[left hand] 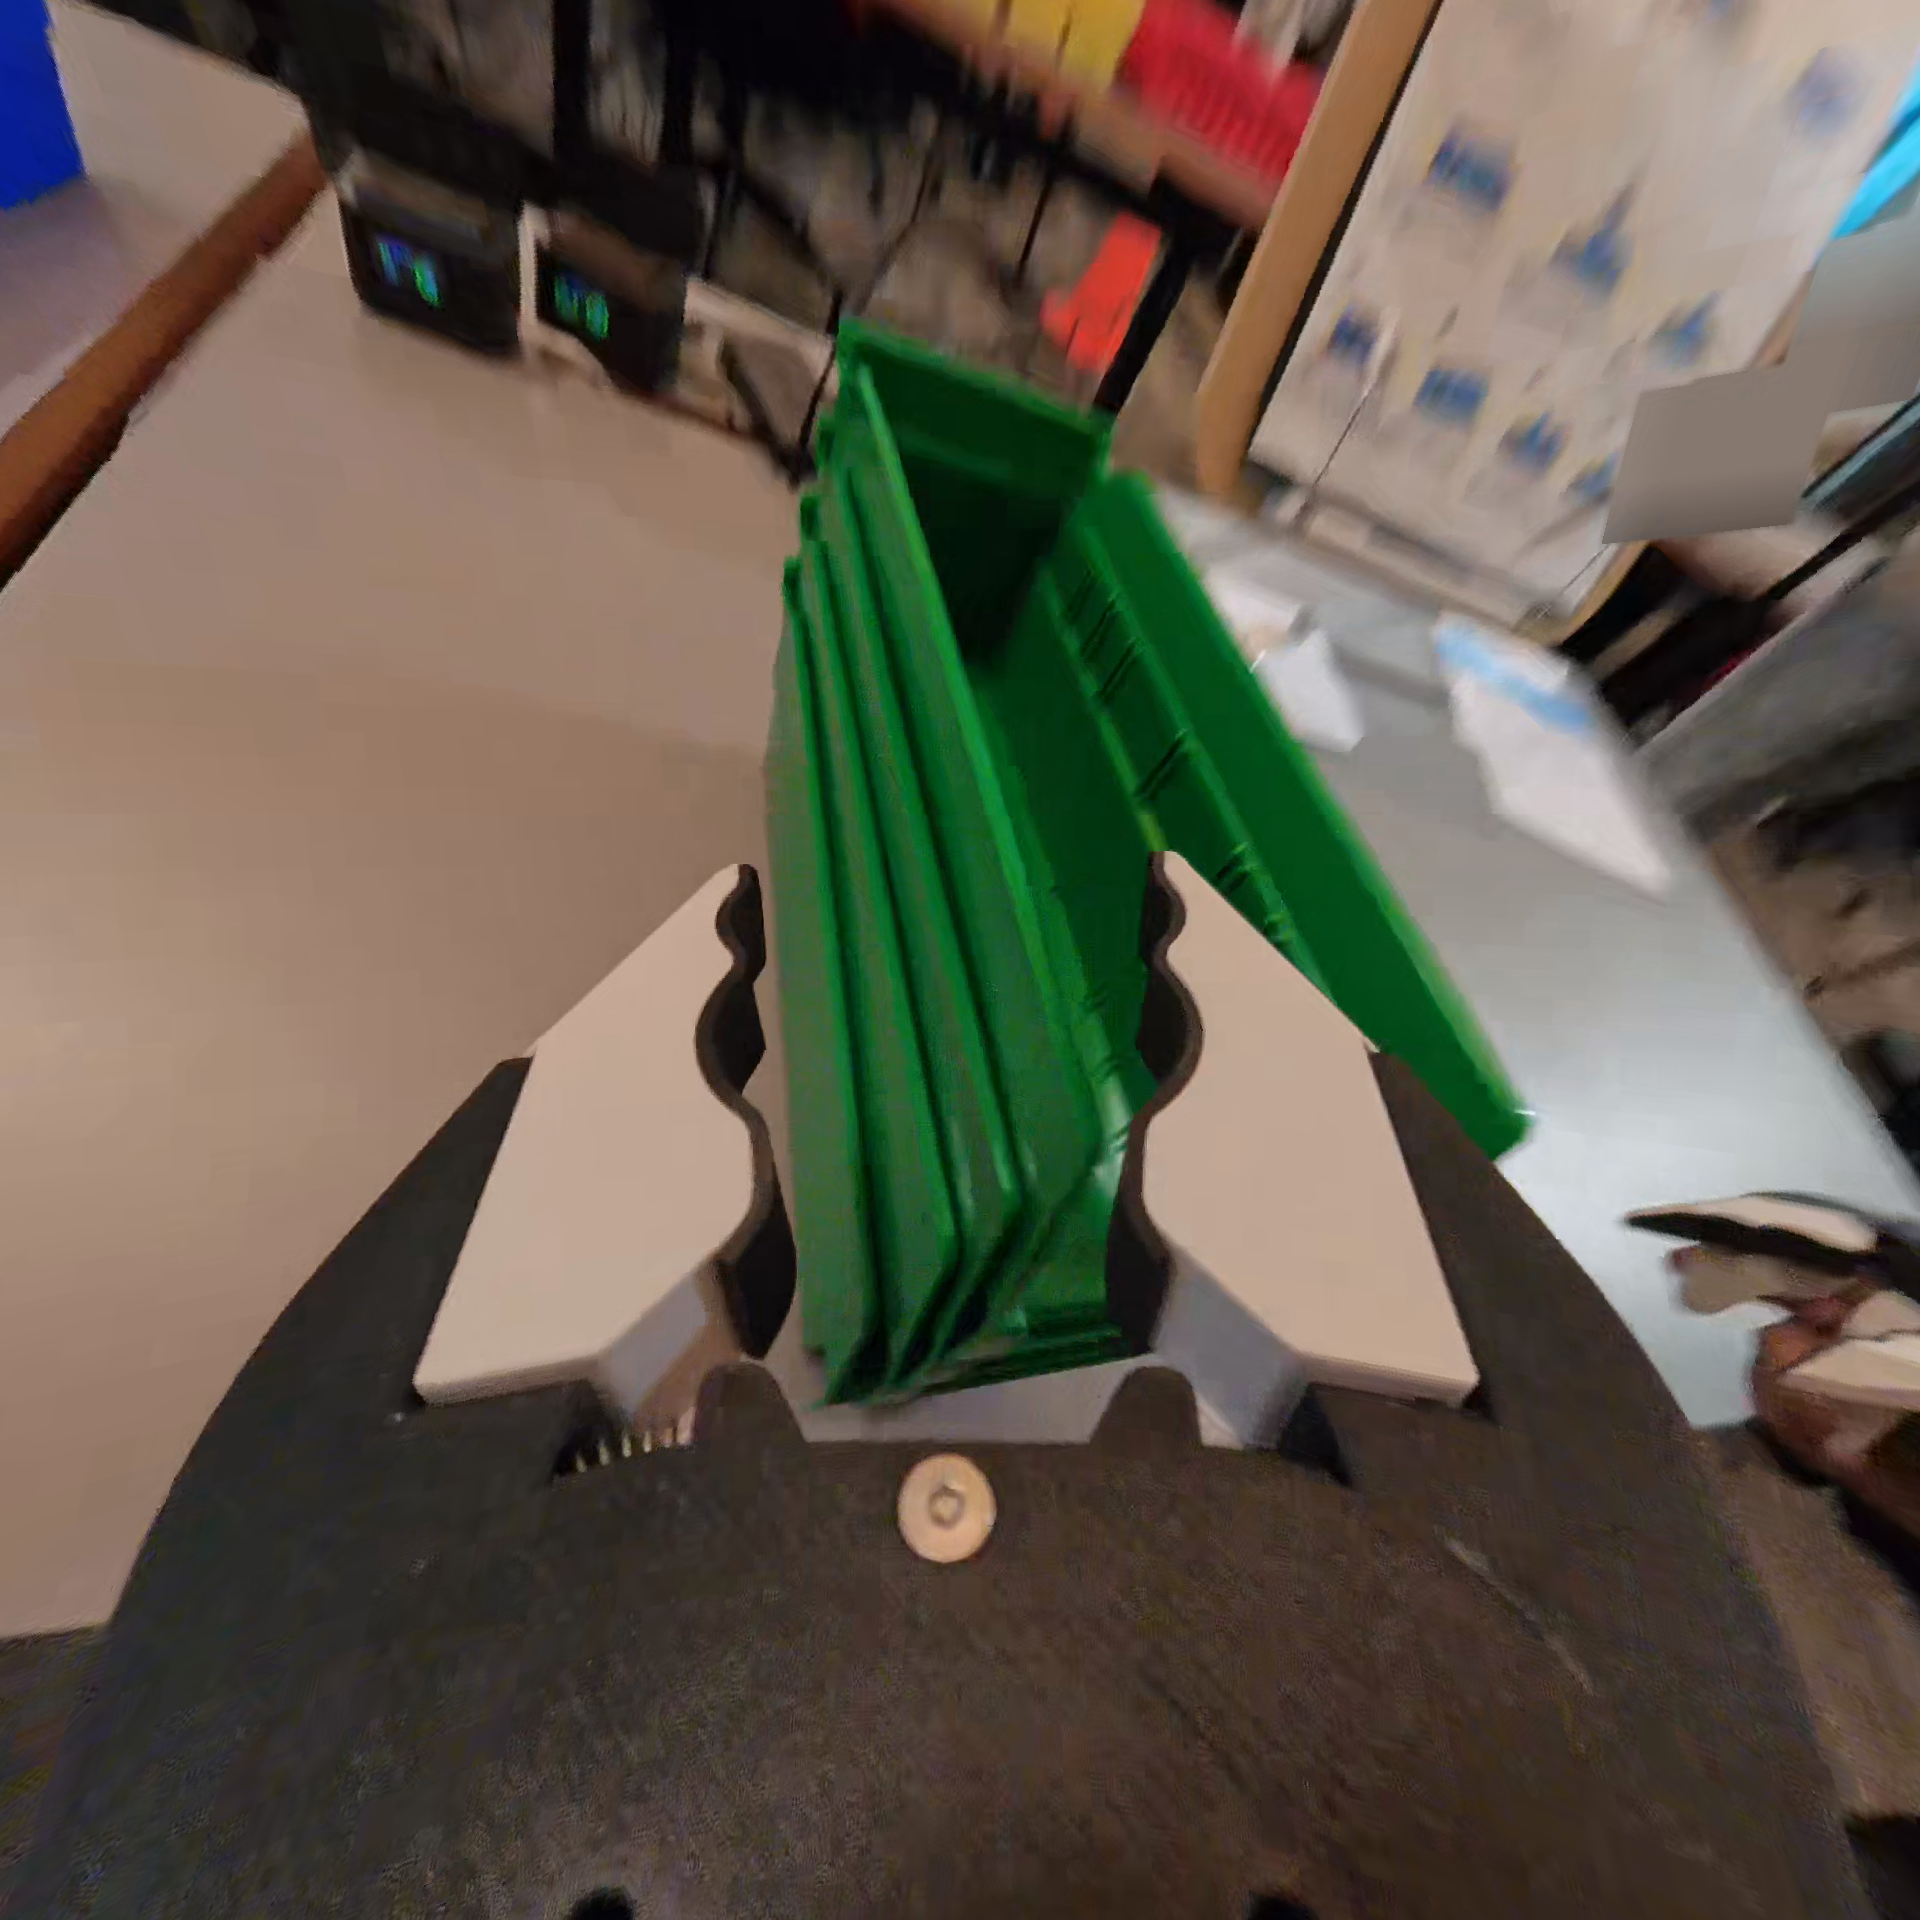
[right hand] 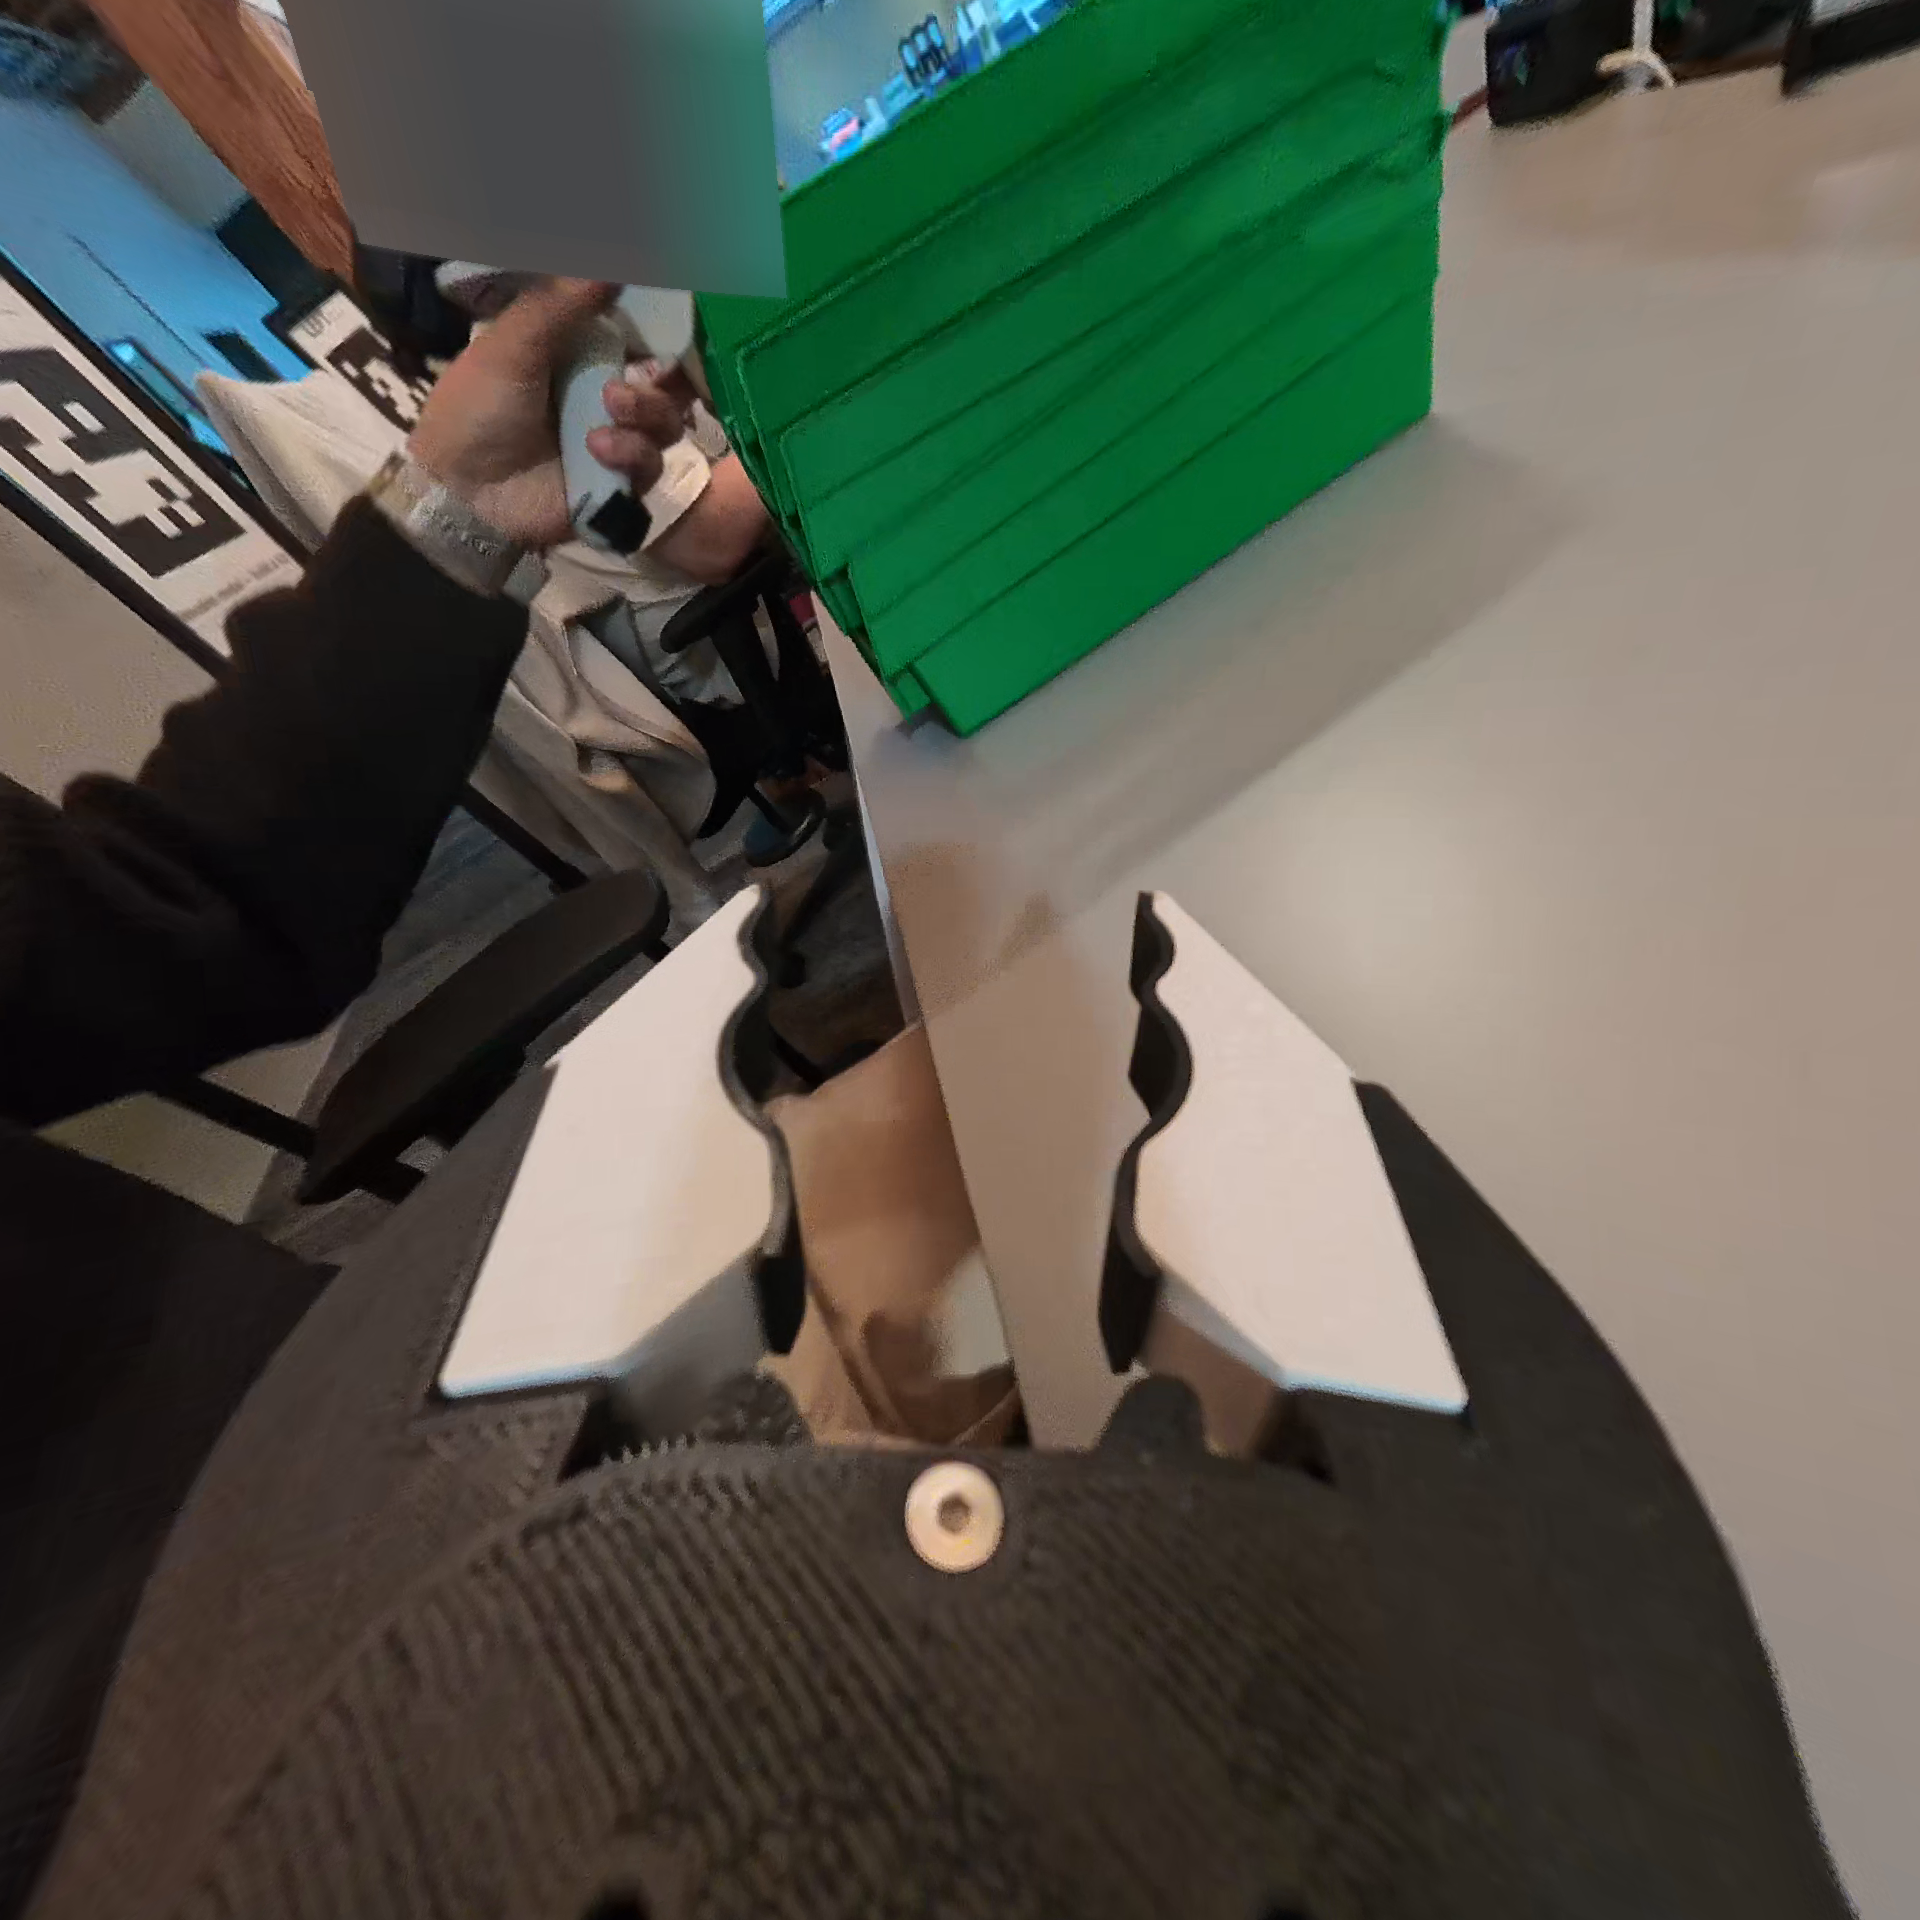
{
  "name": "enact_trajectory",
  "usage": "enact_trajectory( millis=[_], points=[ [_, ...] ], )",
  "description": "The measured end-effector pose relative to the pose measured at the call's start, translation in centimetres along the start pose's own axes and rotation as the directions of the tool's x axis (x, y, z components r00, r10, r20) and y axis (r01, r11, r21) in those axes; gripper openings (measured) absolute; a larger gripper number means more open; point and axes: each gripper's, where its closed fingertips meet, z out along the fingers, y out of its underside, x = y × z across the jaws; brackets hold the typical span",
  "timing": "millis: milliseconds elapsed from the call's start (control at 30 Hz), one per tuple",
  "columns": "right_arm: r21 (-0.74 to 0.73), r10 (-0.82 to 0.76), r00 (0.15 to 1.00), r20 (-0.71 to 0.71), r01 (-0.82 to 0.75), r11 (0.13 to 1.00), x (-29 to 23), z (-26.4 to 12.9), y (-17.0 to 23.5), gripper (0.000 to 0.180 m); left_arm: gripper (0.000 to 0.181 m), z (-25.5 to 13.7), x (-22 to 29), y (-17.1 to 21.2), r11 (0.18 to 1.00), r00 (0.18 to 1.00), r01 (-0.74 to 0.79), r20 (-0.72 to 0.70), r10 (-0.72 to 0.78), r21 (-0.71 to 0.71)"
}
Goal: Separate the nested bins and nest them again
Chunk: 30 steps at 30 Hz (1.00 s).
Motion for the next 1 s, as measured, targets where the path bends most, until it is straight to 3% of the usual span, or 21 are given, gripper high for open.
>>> enact_trajectory(
  millis=[133,200,233,367,500,700,833,900,1000],
  points=[
    [0.037,-0.057,0.997,0.050,0.055,0.998,0.2,3.9,-5.2,0.072,0.089,-4.0,1.6,-0.6,0.945,0.994,0.095,-0.073,-0.076,0.311],
    [0.088,-0.077,0.994,0.076,0.070,0.994,0.9,6.2,-9.0,0.076,0.120,-6.1,3.6,0.5,0.865,0.997,-0.035,-0.042,0.065,0.500],
    [0.113,-0.084,0.993,0.087,0.074,0.991,1.4,7.4,-10.9,0.081,0.126,-6.4,4.5,1.7,0.826,0.993,-0.110,0.020,0.118,0.553],
    [0.190,-0.114,0.988,0.109,0.092,0.977,3.0,12.4,-17.1,0.094,0.155,-3.3,5.8,8.6,0.894,0.978,-0.202,0.124,0.166,0.399],
    [0.235,-0.150,0.977,0.150,0.112,0.966,2.3,17.0,-21.4,0.104,0.158,-0.7,3.2,11.4,0.930,0.931,-0.296,0.285,0.230,0.219],
    [0.236,-0.240,0.962,0.127,0.206,0.950,1.6,21.7,-23.9,0.108,0.157,1.0,1.6,9.8,0.921,0.890,-0.334,0.389,0.238,0.202],
    [0.235,-0.265,0.963,0.052,0.246,0.940,4.6,22.4,-22.9,0.109,0.131,1.2,2.6,8.4,0.878,0.874,-0.405,0.388,0.291,0.255],
    [0.282,-0.218,0.976,0.021,0.204,0.938,7.1,22.1,-23.0,0.103,0.130,1.2,2.8,8.3,0.871,0.875,-0.408,0.388,0.289,0.272],
    [0.225,-0.089,0.994,0.060,0.073,0.972,10.2,22.2,-22.5,0.104,0.127,1.0,2.8,8.3,0.868,0.881,-0.410,0.368,0.298,0.279]
  ],
)
